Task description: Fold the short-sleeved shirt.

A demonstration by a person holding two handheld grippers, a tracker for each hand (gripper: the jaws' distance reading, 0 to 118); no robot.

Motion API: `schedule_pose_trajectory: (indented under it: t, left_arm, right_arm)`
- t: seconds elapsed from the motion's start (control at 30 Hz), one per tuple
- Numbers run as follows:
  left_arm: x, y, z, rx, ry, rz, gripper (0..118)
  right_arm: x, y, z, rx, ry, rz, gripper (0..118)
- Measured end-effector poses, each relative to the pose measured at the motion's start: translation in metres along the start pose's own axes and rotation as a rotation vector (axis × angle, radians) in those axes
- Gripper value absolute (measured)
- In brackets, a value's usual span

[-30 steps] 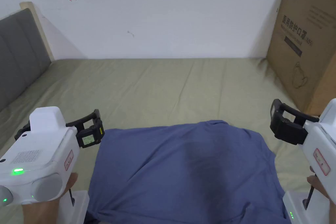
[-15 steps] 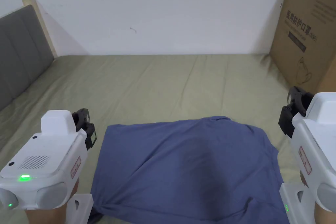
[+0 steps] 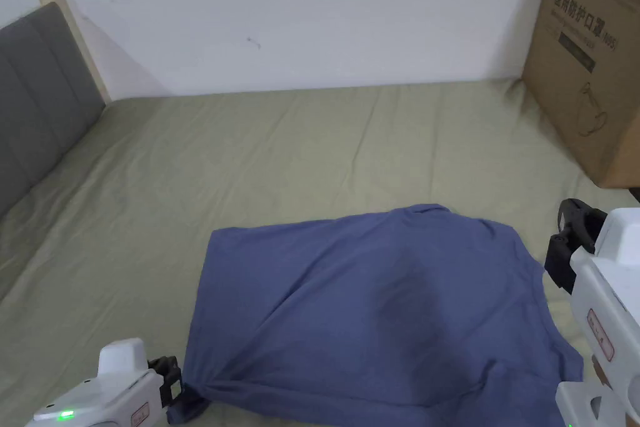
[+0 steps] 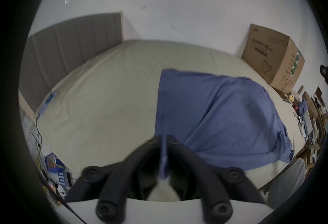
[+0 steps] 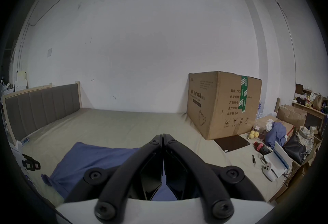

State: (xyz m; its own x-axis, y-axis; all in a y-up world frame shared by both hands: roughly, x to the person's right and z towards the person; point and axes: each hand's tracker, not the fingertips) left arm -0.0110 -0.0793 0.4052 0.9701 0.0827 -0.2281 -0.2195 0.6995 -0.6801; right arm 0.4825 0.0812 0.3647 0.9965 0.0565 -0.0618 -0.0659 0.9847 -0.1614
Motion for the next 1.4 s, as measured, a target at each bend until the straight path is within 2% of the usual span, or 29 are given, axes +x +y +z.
schedule_pose_trajectory:
  t: [0.03,0.07,0.1,0.27,0.3,0.33,0.4,0.43,0.47,0.5,0.57,0.6,0.63,0.67,0.8,0.87,0.9,0.93,0.97,1.0,1.07,1.13,1.2,1.4]
  left_arm:
    - [-0.002,-0.003,-0.005,-0.017,0.007,0.005,81]
    - [-0.002,-0.006,-0.009,-0.044,0.027,0.014,101]
    - [-0.002,-0.008,-0.011,-0.047,0.029,0.017,112]
    - [0.005,-0.014,-0.029,-0.062,0.011,-0.018,112]
    - [0.006,-0.015,-0.034,-0.075,0.007,-0.028,106]
    - [0.009,-0.017,-0.038,-0.085,-0.006,-0.040,84]
    - [0.008,-0.020,-0.048,-0.138,-0.063,-0.010,25]
    - [0.010,-0.024,-0.051,-0.155,-0.097,0.017,14]
    - [0.013,-0.026,-0.051,-0.145,-0.069,0.011,11]
    - [0.015,-0.028,-0.049,-0.133,-0.051,-0.009,9]
    - [0.016,-0.028,-0.044,-0.109,-0.050,-0.027,7]
    - [0.014,-0.027,-0.041,-0.105,-0.051,-0.028,7]
    - [0.014,-0.026,-0.040,-0.102,-0.055,-0.034,7]
    - [0.014,-0.025,-0.039,-0.100,-0.058,-0.039,7]
    - [0.017,-0.020,-0.031,-0.089,-0.063,-0.044,6]
    - [0.017,-0.019,-0.030,-0.084,-0.062,-0.045,6]
    - [0.018,-0.019,-0.030,-0.082,-0.061,-0.046,6]
    - [0.019,-0.019,-0.030,-0.082,-0.060,-0.047,6]
    - [0.019,-0.019,-0.030,-0.082,-0.059,-0.048,6]
    - [0.019,-0.017,-0.030,-0.083,-0.059,-0.048,6]
    - [0.019,-0.015,-0.028,-0.080,-0.057,-0.048,6]
    - [0.019,-0.009,-0.024,-0.068,-0.057,-0.043,6]
    - [0.019,-0.003,-0.019,-0.055,-0.060,-0.031,6]
    - [0.020,0.038,-0.016,-0.006,-0.060,0.002,6]
  right_arm:
    - [0.002,-0.002,0.000,-0.009,-0.003,0.000,0]
    - [0.004,-0.004,0.001,-0.017,-0.007,0.000,0]
    - [0.005,-0.007,0.002,-0.025,-0.013,0.001,0]
    - [0.017,-0.026,0.007,-0.099,-0.044,-0.011,0]
    - [0.021,-0.034,0.008,-0.132,-0.052,-0.016,0]
    - [0.025,-0.043,0.009,-0.175,-0.059,-0.024,0]
    - [0.031,-0.063,0.012,-0.256,-0.056,-0.063,0]
    - [0.035,-0.076,0.013,-0.298,-0.062,-0.096,0]
    - [0.039,-0.088,0.013,-0.356,-0.061,-0.121,1]
    - [0.040,-0.103,0.014,-0.425,-0.057,-0.139,9]
    - [0.044,-0.134,0.013,-0.551,-0.075,-0.173,62]
    - [0.046,-0.151,0.011,-0.626,-0.067,-0.198,82]
    - [0.045,-0.167,0.010,-0.682,-0.083,-0.214,97]
    - [0.045,-0.179,0.009,-0.720,-0.091,-0.220,99]
    - [0.044,-0.214,-0.001,-0.852,-0.078,-0.221,99]
    - [0.043,-0.223,-0.006,-0.876,-0.073,-0.216,91]
    - [0.042,-0.225,-0.007,-0.866,-0.068,-0.220,79]
    - [0.042,-0.228,-0.009,-0.860,-0.052,-0.221,51]
    - [0.042,-0.229,-0.012,-0.873,-0.036,-0.217,29]
    - [0.040,-0.227,-0.013,-0.884,-0.015,-0.217,15]
    - [0.036,-0.216,-0.009,-0.828,0.033,-0.210,12]
    - [0.033,-0.197,-0.005,-0.775,0.022,-0.149,12]
    - [0.028,-0.174,-0.001,-0.719,0.028,-0.121,12]
    - [0.026,-0.109,-0.035,-0.570,0.051,-0.102,12]
